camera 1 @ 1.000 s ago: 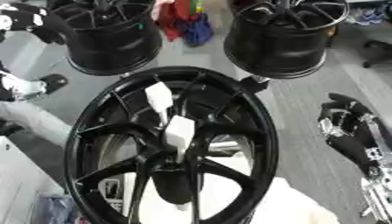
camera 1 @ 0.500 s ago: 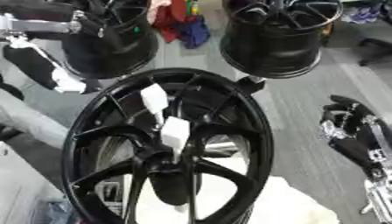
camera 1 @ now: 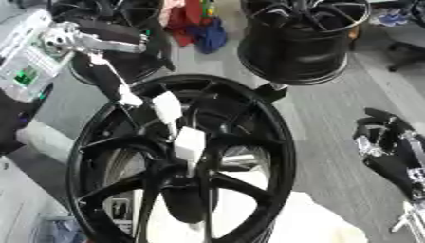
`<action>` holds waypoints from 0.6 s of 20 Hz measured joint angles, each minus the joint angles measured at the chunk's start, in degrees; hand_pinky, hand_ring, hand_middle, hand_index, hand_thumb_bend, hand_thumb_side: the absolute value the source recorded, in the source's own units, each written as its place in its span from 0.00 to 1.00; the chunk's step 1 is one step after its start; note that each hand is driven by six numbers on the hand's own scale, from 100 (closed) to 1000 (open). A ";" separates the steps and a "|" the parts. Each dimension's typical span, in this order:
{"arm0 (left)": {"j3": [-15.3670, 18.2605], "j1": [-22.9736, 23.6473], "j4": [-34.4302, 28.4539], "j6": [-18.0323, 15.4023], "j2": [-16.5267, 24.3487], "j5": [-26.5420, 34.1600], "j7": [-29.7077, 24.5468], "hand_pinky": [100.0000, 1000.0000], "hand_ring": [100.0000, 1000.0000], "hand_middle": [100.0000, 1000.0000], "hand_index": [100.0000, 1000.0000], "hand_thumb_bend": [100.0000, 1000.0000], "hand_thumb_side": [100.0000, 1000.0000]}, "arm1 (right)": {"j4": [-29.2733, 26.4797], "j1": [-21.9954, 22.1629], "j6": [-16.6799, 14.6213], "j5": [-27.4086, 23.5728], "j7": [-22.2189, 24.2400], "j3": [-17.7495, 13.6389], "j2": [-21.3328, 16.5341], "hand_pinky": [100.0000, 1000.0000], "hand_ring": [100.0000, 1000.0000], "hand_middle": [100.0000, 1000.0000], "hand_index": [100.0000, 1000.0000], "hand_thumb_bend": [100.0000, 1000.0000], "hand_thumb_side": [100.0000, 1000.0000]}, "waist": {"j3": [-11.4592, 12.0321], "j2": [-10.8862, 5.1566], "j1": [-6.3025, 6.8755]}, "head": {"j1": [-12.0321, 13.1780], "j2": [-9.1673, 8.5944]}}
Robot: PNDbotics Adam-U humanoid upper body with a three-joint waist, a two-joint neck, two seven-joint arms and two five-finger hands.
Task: Pull the pin out of the wheel hub.
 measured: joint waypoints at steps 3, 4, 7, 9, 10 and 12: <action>-0.80 -0.05 1.17 -0.37 -1.27 -1.57 0.37 0.74 0.76 0.82 0.88 0.31 0.28 | 0.00 -0.01 0.02 0.00 0.10 0.02 0.00 0.64 0.55 0.63 0.80 0.00 0.11 | -0.16 0.00 -0.05 | 0.27 0.00; -1.01 -0.05 1.51 -0.49 -1.57 -1.96 0.47 0.73 0.76 0.82 0.88 0.31 0.28 | 0.00 -0.01 0.03 0.00 0.12 0.03 0.00 0.64 0.55 0.63 0.80 0.00 0.11 | -0.27 0.00 -0.06 | 0.38 0.00; -1.62 0.01 2.39 -0.77 -2.36 -3.04 0.74 0.70 0.75 0.82 0.88 0.29 0.27 | 0.01 -0.01 0.06 0.00 0.15 0.13 0.00 0.64 0.55 0.63 0.80 0.00 0.12 | -0.34 0.00 -0.05 | 0.46 0.00; -2.03 0.19 2.91 -0.89 -2.71 -3.41 0.82 0.68 0.74 0.81 0.87 0.28 0.26 | 0.03 -0.01 0.07 0.00 0.16 0.17 0.00 0.64 0.55 0.63 0.80 0.00 0.12 | -0.34 0.00 -0.05 | 0.46 0.00; -2.32 0.41 3.13 -0.96 -2.82 -3.59 0.89 0.66 0.74 0.80 0.87 0.27 0.26 | 0.05 -0.01 0.07 0.00 0.16 0.20 0.00 0.64 0.55 0.63 0.80 0.00 0.11 | -0.35 0.00 -0.05 | 0.46 0.00; -2.85 0.72 3.57 -1.08 -2.82 -3.89 1.00 0.64 0.73 0.80 0.87 0.26 0.25 | 0.12 -0.01 0.07 0.00 0.16 0.28 0.00 0.64 0.55 0.63 0.80 0.00 0.11 | -0.35 0.00 -0.05 | 0.46 0.00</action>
